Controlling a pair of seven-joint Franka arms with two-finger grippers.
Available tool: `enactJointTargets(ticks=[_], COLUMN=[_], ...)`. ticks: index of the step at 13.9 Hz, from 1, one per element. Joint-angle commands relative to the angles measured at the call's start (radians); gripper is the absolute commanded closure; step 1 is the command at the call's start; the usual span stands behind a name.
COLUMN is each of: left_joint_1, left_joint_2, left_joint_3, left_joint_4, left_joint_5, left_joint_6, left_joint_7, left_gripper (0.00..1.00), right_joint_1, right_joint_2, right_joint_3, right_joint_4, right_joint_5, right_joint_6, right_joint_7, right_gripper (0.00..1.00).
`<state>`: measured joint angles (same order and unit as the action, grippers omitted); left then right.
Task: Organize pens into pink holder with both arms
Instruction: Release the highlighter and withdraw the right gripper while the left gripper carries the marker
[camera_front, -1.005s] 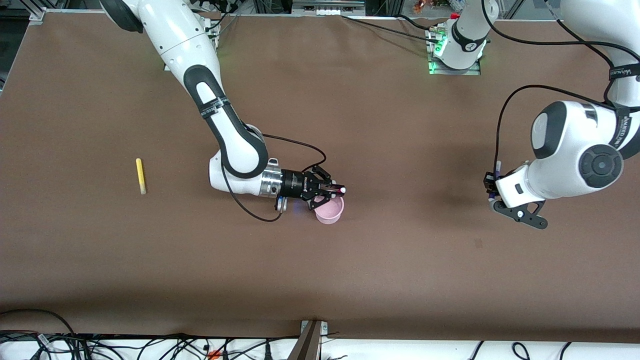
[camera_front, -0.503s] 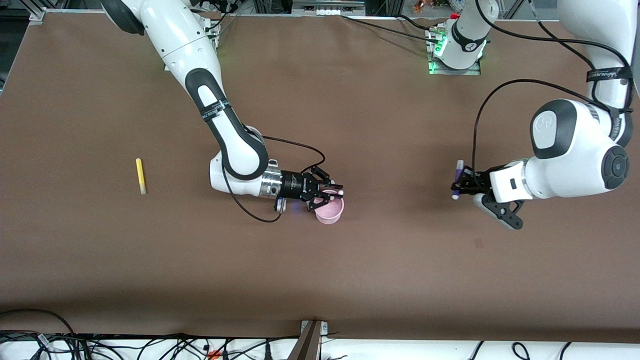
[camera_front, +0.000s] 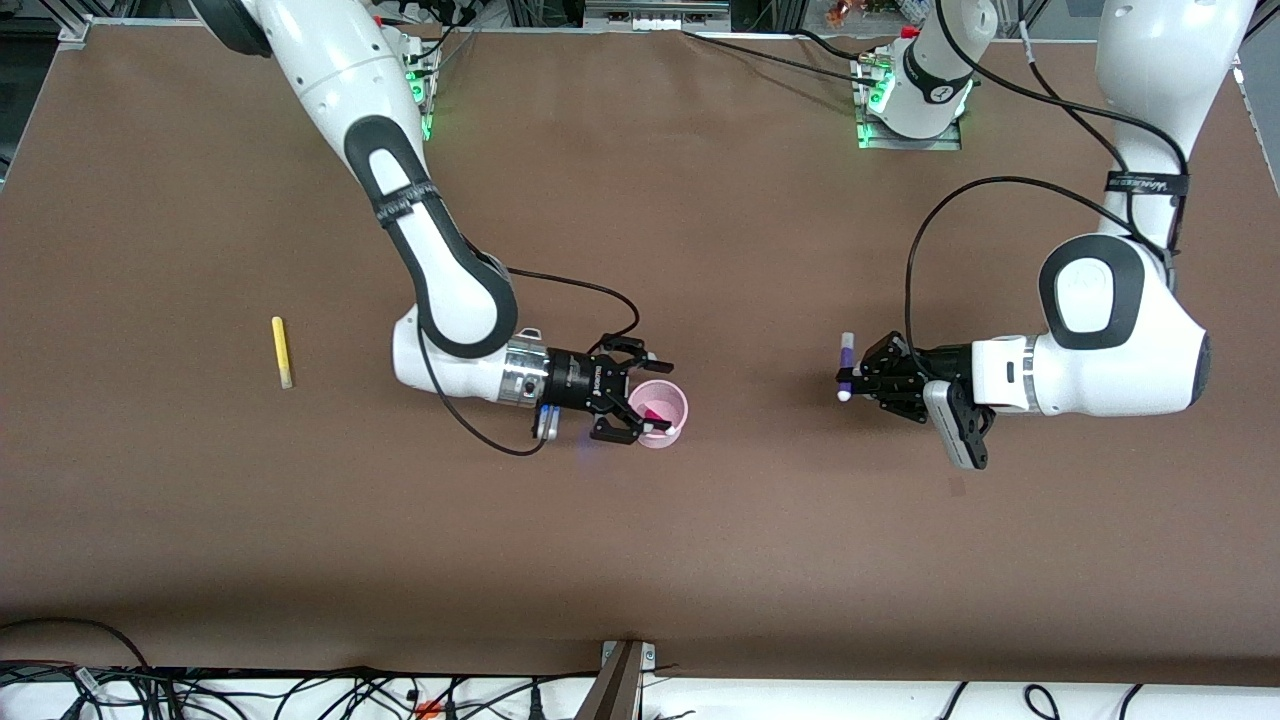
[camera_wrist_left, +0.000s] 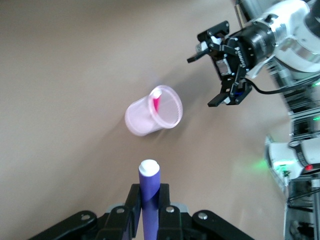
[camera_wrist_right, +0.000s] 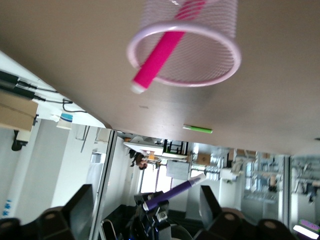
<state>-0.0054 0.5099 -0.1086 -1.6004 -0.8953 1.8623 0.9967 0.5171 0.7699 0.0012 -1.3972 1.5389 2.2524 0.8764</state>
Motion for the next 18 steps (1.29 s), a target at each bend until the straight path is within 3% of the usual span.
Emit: enactJointTargets(ticks=[1, 2, 5, 6, 8, 10, 15, 18], left_joint_1=[0.001, -0.008, -0.051, -0.083, -0.161, -0.226, -0.372, -0.41], left_joint_2=[0.067, 0.071, 0.087, 0.088, 0.088, 0.097, 0.105, 0.119], left_joint_3=[-0.002, -0.002, -0.02, -0.022, -0.022, -0.022, -0.022, -0.02], left_joint_4=[0.053, 0.054, 0.066, 0.066, 0.056, 0.051, -0.01, -0.027], left_joint_5=[-0.156, -0.183, -0.239, -0.278, -0.415, -0.49, -0.524, -0.553], left_joint_6=[-0.005, 0.001, 0.097, 0.16, 0.294, 0.397, 0.647, 0.698], left_joint_7=[0.242, 0.293, 0.416, 0.469, 0.59, 0.681, 0.72, 0.72], left_gripper=[1.0, 1.0, 1.0, 1.0, 1.0, 1.0, 1.0, 1.0], right_joint_1=[-0.005, -0.014, -0.02, -0.02, -0.019, -0.019, 0.036, 0.043], right_joint_2=[-0.128, -0.145, -0.161, -0.162, -0.199, -0.269, -0.464, -0.538], right_joint_3=[-0.044, -0.099, -0.361, -0.424, -0.51, -0.53, -0.521, -0.497], right_joint_4=[-0.068, -0.069, -0.052, -0.051, -0.051, -0.055, -0.063, -0.065], right_joint_5=[-0.181, -0.215, -0.287, -0.292, -0.412, -0.619, -1.148, -1.307], right_joint_6=[-0.026, -0.121, -0.525, -0.595, -0.684, -0.724, -0.743, -0.743], right_joint_7=[-0.007, -0.008, -0.121, -0.169, -0.25, -0.345, -0.551, -0.684], right_gripper=[0.0, 0.0, 0.0, 0.0, 0.0, 0.0, 0.0, 0.0])
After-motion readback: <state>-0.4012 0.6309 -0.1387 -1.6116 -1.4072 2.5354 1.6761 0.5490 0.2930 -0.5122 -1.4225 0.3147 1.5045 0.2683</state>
